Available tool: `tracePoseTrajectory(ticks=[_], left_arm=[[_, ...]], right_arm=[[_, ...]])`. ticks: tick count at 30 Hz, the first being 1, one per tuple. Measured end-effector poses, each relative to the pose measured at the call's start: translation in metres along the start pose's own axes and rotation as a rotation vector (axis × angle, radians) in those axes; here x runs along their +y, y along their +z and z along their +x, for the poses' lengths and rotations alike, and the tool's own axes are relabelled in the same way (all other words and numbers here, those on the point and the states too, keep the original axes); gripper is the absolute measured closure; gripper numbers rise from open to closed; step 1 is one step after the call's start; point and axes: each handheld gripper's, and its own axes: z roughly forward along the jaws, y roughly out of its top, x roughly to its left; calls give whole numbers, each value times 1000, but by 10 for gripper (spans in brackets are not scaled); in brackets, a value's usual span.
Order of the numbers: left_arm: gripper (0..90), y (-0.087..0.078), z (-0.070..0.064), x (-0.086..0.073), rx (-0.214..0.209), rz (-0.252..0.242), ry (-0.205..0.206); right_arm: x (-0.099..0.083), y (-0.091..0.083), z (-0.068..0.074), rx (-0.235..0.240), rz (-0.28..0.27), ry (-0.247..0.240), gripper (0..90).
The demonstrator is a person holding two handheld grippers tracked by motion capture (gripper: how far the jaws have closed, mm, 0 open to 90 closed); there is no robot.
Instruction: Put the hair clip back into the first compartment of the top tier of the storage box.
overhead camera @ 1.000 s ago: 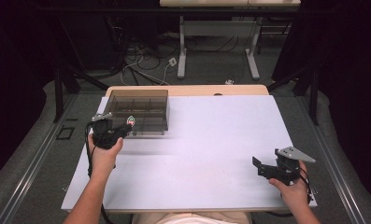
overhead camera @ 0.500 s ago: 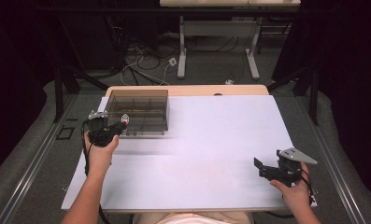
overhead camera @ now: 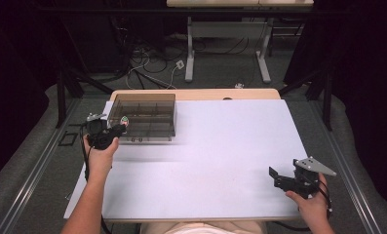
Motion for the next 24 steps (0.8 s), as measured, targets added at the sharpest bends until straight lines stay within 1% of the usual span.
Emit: tracePoseTrajectory(ticks=[1, 3, 4, 5, 6, 8, 9, 11, 13, 14, 15, 17, 22, 24], left_arm=[[777, 0, 1, 0, 5, 1, 0], [776, 1, 2, 0, 12, -6, -1], [776, 1, 3, 0, 14, -3, 0], [776, 1, 4, 0, 21, -8, -2], [777, 0, 6, 0, 19, 3, -2], [776, 1, 7, -1, 23, -10, -10], [776, 0, 7, 0, 23, -6, -7], [777, 0, 9, 0, 25, -2, -9], [776, 0, 11, 0, 31, -9, -13], [776, 0, 12, 0, 30, -4, -13], [776, 0, 13, -1, 34, -11, -16], [777, 0, 16, -1, 39, -10, -22], [776, 3, 19, -2, 51, 6, -27], [776, 4, 19, -2, 54, 3, -27]], right_arm=[[0, -1, 0, 0, 9, -2, 39], [0, -1, -1, 1, -2, 2, 39], [-1, -1, -2, -7, -6, -9, 39], [-1, -1, -1, -7, -6, -6, 39], [-1, -1, -1, -5, -11, -6, 39], [-1, -1, -1, -5, -10, -2, 39], [-1, -1, -1, -6, -10, -4, 39], [0, -1, 0, 0, 4, 7, 39], [0, -2, 0, 0, 12, 5, 40], [0, -1, 0, 2, 11, -2, 39], [0, 0, 0, 0, 1, -2, 39], [0, 0, -1, 2, 4, -12, 39], [0, -1, 0, 0, 12, -7, 39], [0, 0, 0, 1, 4, -8, 39]])
